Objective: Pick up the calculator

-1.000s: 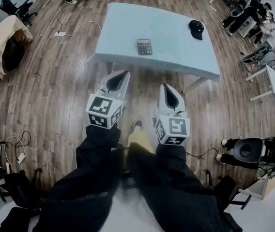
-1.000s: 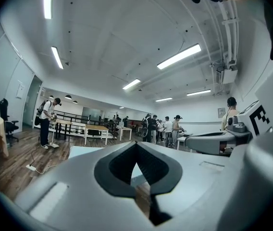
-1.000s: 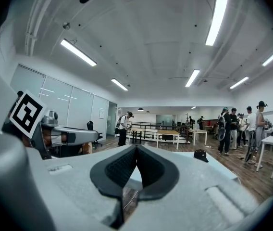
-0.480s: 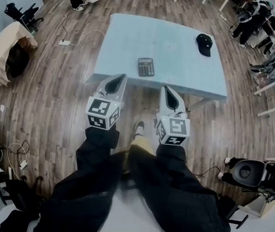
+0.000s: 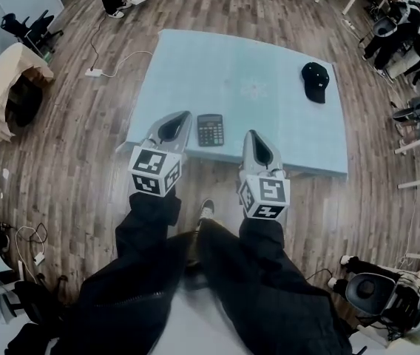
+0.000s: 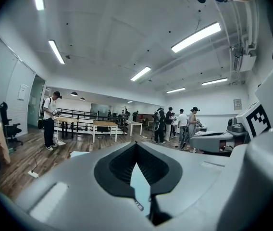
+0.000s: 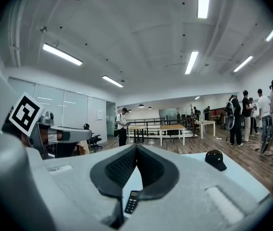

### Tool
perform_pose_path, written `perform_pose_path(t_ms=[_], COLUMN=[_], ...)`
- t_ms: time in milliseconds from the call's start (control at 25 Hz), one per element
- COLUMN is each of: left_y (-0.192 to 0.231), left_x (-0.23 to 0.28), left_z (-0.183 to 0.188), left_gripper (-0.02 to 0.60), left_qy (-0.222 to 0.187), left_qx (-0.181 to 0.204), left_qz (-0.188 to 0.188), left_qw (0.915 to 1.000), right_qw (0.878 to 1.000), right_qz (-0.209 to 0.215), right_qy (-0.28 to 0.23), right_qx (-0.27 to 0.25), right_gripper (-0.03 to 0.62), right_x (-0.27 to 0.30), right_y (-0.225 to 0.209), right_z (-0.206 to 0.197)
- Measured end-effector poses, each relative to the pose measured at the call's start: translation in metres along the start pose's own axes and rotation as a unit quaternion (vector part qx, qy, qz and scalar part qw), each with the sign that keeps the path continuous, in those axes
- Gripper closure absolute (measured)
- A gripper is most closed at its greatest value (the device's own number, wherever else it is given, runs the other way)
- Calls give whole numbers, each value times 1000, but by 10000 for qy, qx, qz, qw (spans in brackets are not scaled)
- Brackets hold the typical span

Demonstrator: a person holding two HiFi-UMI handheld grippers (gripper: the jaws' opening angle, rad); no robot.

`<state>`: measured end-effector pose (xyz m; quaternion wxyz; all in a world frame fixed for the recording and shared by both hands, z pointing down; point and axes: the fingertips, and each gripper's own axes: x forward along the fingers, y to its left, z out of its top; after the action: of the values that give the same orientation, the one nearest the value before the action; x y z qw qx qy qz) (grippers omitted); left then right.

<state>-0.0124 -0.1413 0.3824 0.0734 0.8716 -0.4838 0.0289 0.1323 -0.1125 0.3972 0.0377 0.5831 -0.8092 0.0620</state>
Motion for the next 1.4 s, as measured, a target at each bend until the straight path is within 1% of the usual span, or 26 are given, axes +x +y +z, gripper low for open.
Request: perform_pose_path(t_ms=[160, 360, 560, 680, 840, 1000, 1240, 1400], left_y=[14, 35, 52, 65, 78, 89, 98, 105], left_x=[37, 64, 76, 82, 90, 103, 116, 124], left_z=[-6, -24, -54, -83, -135, -186, -246, -276], left_gripper=[581, 581, 581, 581, 581, 581, 581, 581], left_qy=[180, 497, 824, 1103, 1555, 2009, 2644, 2940], left_qx=[-45, -139, -287, -481, -807, -1118, -1387, -1515], left_qz=[138, 331, 458, 493, 420, 380, 268, 237], left_qw=[9997, 9981, 9951, 9915, 9836, 9725, 9540, 9434], right_qw=[9997, 9984, 9947, 9902, 9825, 9732, 9589, 9491], right_qz=[118, 231, 385, 480, 481, 513, 583, 663], right_qy=[145, 406, 854, 1219, 1742, 2198, 2740, 3049], right_qx=[134, 311, 424, 478, 458, 449, 460, 429], right_gripper=[594, 594, 594, 594, 594, 594, 594, 594], right_x=[35, 69, 94, 110, 126, 141, 165, 184], right_y=[-25, -45, -46, -38, -28, -24, -21, -22], right_z=[-8, -25, -63, -92, -134, -173, -226, -256])
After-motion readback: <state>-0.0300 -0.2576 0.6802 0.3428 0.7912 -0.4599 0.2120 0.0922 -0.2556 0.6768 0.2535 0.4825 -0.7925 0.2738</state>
